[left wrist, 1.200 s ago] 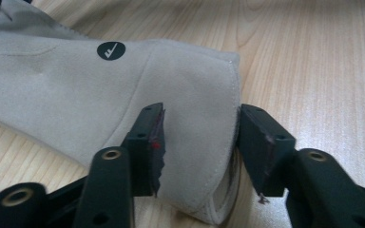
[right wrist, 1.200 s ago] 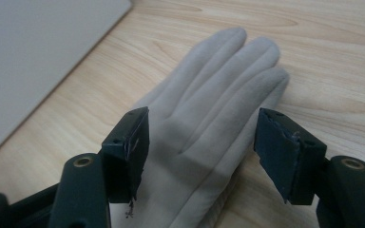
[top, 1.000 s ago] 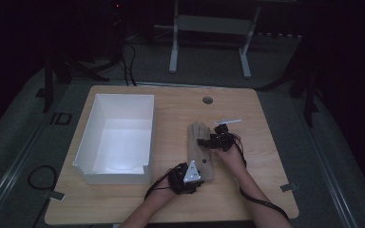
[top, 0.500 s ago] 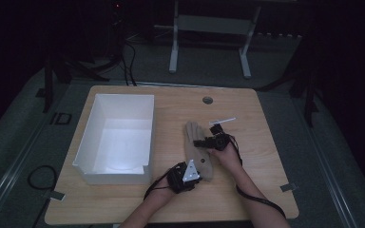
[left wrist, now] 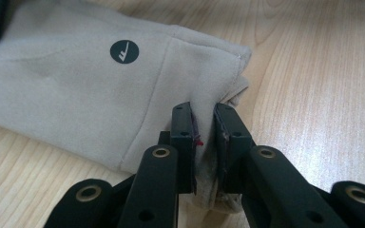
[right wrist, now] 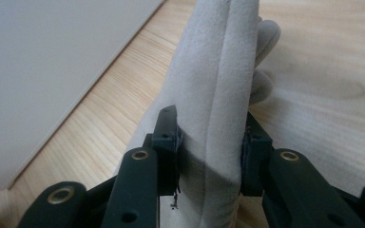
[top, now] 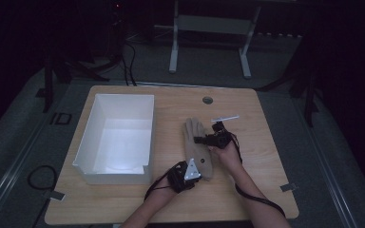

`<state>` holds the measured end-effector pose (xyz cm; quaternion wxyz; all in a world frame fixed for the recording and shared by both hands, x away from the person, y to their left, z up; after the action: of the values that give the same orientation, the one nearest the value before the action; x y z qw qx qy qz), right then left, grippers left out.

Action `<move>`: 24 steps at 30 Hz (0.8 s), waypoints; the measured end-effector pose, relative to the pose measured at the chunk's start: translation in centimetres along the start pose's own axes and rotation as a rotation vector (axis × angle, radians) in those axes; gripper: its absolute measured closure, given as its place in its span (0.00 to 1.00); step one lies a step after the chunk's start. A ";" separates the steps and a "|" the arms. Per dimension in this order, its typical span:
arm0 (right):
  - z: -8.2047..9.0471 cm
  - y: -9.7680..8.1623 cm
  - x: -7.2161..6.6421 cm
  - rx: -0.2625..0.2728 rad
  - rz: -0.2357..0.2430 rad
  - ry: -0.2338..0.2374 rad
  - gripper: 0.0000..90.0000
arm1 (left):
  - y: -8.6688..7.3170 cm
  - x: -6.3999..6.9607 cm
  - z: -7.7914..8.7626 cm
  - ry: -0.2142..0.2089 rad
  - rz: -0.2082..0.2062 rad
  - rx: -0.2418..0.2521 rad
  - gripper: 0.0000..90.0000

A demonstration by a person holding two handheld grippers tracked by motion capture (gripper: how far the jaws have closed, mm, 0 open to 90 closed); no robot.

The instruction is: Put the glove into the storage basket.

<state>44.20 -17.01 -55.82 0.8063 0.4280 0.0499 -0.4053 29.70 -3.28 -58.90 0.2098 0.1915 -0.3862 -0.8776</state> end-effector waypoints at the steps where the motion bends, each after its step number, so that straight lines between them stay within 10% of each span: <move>1: 0.4 0.4 -0.5 0.011 0.013 0.000 0.74 | 0.2 0.0 0.1 0.002 0.000 -0.002 0.90; 24: 6.5 4.3 -4.5 0.138 0.083 0.060 0.74 | 5.5 -1.4 5.9 -0.025 0.002 0.094 0.90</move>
<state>42.50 -17.67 -47.04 0.7891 0.4963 0.0279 -0.3609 29.17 -2.42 -50.79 0.1965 0.1898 -0.4299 -0.8606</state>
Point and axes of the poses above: each handheld gripper's, and its own axes: z roughly backward along the jaws, y roughly out of its top, x roughly to its right, the point moved 3 cm from there along -z, roughly forward along the jaws, and after that the axes turned 6 degrees about y, right-handed, at the moved point
